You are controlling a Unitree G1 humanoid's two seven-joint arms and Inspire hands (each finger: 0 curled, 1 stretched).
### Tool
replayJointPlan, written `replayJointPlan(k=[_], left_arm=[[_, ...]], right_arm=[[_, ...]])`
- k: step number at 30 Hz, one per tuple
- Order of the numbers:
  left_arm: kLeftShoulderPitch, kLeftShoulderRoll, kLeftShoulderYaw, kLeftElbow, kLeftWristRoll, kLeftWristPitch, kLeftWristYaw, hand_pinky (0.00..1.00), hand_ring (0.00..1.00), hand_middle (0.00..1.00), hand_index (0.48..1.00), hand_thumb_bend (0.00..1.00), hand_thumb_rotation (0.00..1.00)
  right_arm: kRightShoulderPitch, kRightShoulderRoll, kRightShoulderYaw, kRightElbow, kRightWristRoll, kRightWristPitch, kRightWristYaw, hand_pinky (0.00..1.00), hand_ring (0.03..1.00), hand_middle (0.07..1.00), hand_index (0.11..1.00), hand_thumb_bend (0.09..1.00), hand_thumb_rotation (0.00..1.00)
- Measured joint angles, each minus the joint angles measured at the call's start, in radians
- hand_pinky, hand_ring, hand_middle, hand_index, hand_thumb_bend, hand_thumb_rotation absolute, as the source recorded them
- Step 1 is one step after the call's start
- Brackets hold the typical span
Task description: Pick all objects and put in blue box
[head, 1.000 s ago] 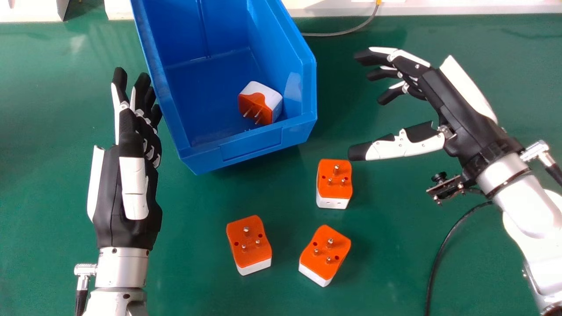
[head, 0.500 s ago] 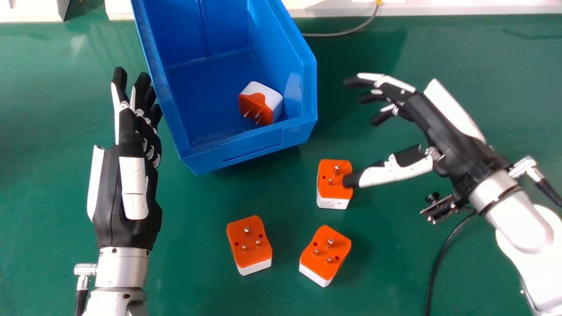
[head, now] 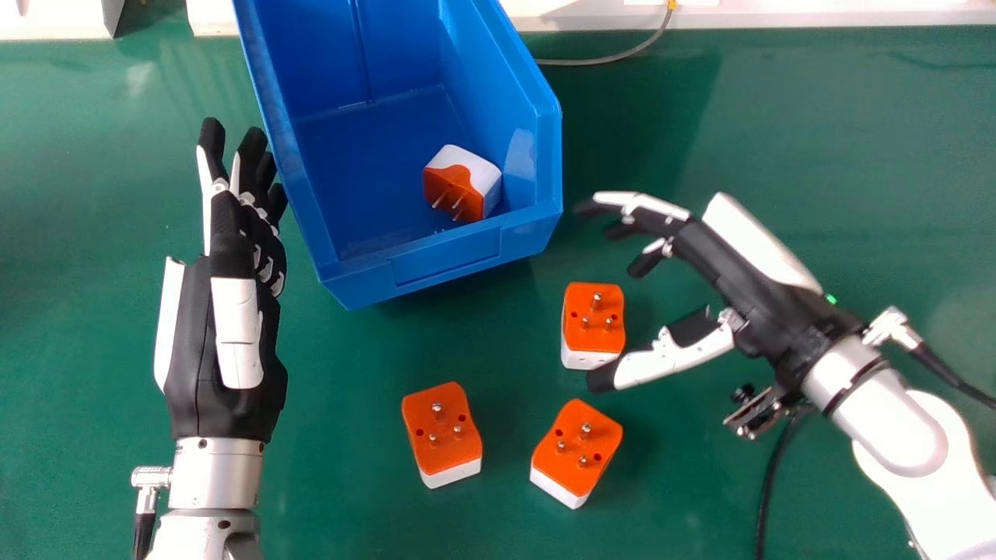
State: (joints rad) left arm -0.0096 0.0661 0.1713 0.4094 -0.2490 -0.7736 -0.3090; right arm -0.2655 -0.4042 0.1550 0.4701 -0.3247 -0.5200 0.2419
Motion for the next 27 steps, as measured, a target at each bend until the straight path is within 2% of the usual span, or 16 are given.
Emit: replayJointPlan(k=[10, 27], left_arm=[[0.0, 0.0, 0.0, -0.001, -0.003, 0.0, -0.001, 1.0, 1.0, 1.0, 1.0, 0.87, 1.0], [0.0, 0.0, 0.001, -0.001, -0.007, 0.0, -0.005, 1.0, 1.0, 1.0, 1.0, 0.88, 1.0]], right_arm=[[-0.062, -0.001, 0.037, 0.071, -0.046, -0.034, -0.01, 0.76, 0.834, 0.868, 0.833, 0.925, 0.3], [-0.117, -0.002, 0.073, 0.144, -0.086, -0.057, -0.03, 0.72, 0.826, 0.861, 0.833, 0.931, 0.3]])
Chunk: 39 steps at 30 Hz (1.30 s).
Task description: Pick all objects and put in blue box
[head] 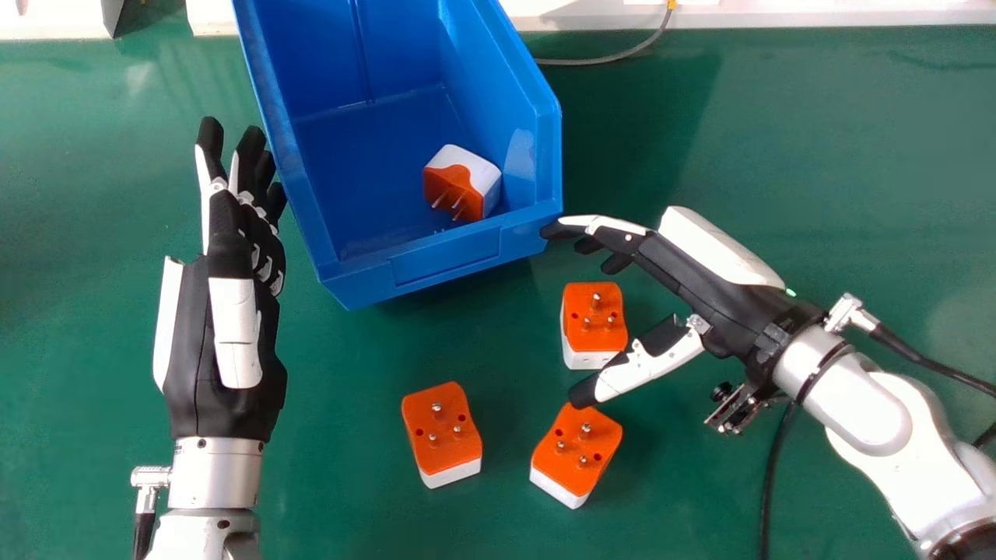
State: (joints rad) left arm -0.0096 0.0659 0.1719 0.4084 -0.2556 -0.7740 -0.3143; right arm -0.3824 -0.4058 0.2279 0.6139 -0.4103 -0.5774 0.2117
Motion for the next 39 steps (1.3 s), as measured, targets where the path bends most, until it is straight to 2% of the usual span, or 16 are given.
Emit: replayJointPlan(k=[7, 14, 30, 39], left_arm=[[0.0, 0.0, 0.0, 0.0, 0.0, 0.0, -0.002, 1.0, 1.0, 1.0, 1.0, 0.88, 1.0], [0.0, 0.0, 0.001, 0.0, -0.001, 0.0, -0.004, 1.0, 1.0, 1.0, 1.0, 0.88, 1.0], [0.001, 0.0, 0.001, -0.003, 0.0, 0.0, -0.003, 1.0, 1.0, 1.0, 1.0, 0.88, 1.0], [0.002, 0.0, 0.001, -0.007, 0.0, 0.0, -0.002, 1.0, 1.0, 1.0, 1.0, 0.88, 1.0]], right_arm=[[-0.02, 0.001, 0.014, 0.011, -0.027, 0.025, 0.0, 0.7, 0.808, 0.852, 0.819, 0.931, 0.29], [-0.053, 0.005, 0.017, 0.058, -0.029, 0.015, -0.011, 0.68, 0.761, 0.804, 0.773, 0.901, 0.21], [-0.126, 0.009, 0.063, 0.171, -0.095, -0.006, -0.093, 0.65, 0.727, 0.771, 0.742, 0.875, 0.13], [-0.139, 0.008, 0.081, 0.204, -0.111, -0.051, -0.14, 0.62, 0.681, 0.714, 0.694, 0.859, 0.06]])
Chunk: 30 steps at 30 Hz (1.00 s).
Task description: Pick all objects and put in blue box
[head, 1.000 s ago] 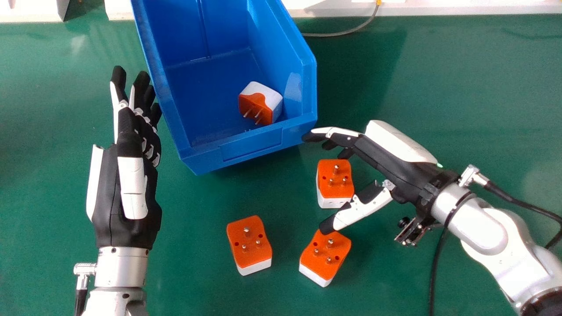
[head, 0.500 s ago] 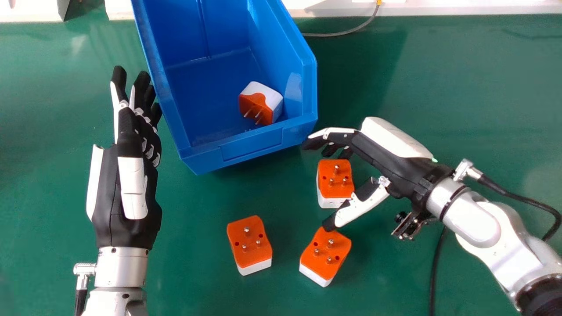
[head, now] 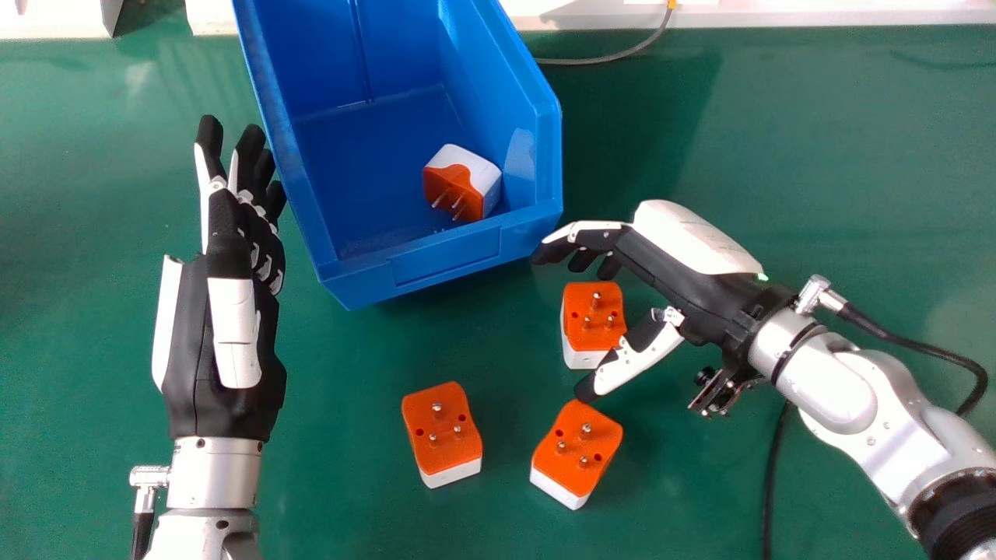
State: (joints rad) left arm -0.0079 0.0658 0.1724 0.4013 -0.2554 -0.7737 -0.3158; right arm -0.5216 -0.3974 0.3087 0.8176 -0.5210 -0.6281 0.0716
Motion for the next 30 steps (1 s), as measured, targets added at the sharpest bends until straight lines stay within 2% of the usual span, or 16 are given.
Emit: replayJointPlan(k=[5, 14, 22, 23, 30], left_arm=[[0.0, 0.0, 0.0, 0.001, -0.001, 0.0, -0.001, 1.0, 1.0, 1.0, 1.0, 0.88, 1.0], [0.0, 0.0, 0.0, -0.001, -0.001, 0.0, -0.001, 1.0, 1.0, 1.0, 1.0, 0.87, 1.0], [0.0, -0.001, 0.0, -0.002, -0.002, 0.0, -0.001, 1.0, 1.0, 1.0, 1.0, 0.88, 1.0], [0.0, -0.001, 0.0, -0.002, -0.002, 0.0, -0.001, 1.0, 1.0, 1.0, 1.0, 0.88, 1.0], [0.0, -0.001, 0.0, -0.002, -0.003, 0.0, -0.002, 1.0, 1.0, 1.0, 1.0, 0.88, 1.0]], right_arm=[[0.0, -0.001, 0.0, 0.003, -0.001, 0.0, -0.014, 0.59, 0.644, 0.674, 0.665, 0.838, 0.02], [-0.004, -0.001, 0.005, 0.003, -0.003, 0.0, -0.013, 0.57, 0.627, 0.659, 0.653, 0.825, 0.0], [-0.004, -0.008, 0.018, 0.002, -0.032, -0.002, -0.027, 0.47, 0.54, 0.605, 0.61, 0.796, 0.0], [-0.004, -0.008, 0.019, 0.002, -0.034, -0.006, -0.03, 0.46, 0.531, 0.596, 0.587, 0.74, 0.02], [-0.004, -0.008, 0.019, 0.003, -0.033, -0.021, -0.045, 0.42, 0.487, 0.519, 0.542, 0.615, 0.01]])
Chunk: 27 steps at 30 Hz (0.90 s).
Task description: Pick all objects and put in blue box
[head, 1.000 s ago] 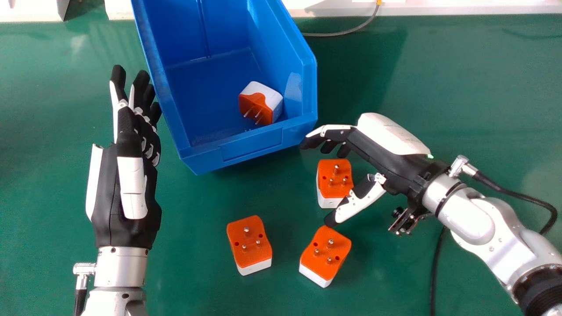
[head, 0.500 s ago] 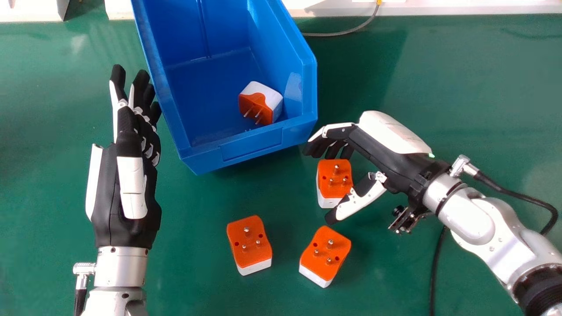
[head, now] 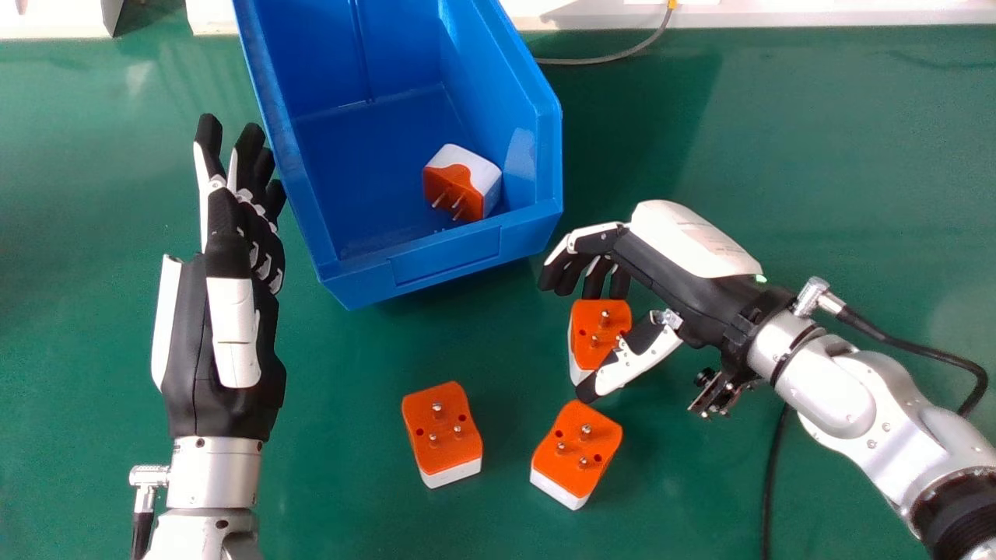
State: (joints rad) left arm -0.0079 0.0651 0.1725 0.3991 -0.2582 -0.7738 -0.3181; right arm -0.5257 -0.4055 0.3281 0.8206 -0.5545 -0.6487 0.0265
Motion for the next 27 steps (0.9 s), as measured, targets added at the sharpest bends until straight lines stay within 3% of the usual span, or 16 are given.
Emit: replayJointPlan(k=[9, 24, 27], left_arm=[[0.002, 0.0, 0.0, -0.006, 0.0, 0.0, 0.0, 1.0, 1.0, 1.0, 1.0, 0.88, 1.0], [0.003, 0.0, 0.0, -0.012, -0.001, 0.001, 0.0, 1.0, 1.0, 1.0, 1.0, 0.88, 1.0], [0.003, 0.0, 0.0, -0.013, -0.007, 0.001, -0.003, 1.0, 1.0, 1.0, 1.0, 0.87, 1.0]], right_arm=[[-0.001, 0.0, 0.001, 0.011, -0.001, -0.02, -0.035, 0.38, 0.431, 0.476, 0.521, 0.556, 0.0], [-0.003, 0.002, 0.002, 0.017, 0.0, -0.02, -0.042, 0.37, 0.413, 0.462, 0.511, 0.535, 0.0], [-0.003, 0.002, 0.006, 0.019, 0.0, -0.022, -0.041, 0.36, 0.412, 0.46, 0.511, 0.533, 0.0]])
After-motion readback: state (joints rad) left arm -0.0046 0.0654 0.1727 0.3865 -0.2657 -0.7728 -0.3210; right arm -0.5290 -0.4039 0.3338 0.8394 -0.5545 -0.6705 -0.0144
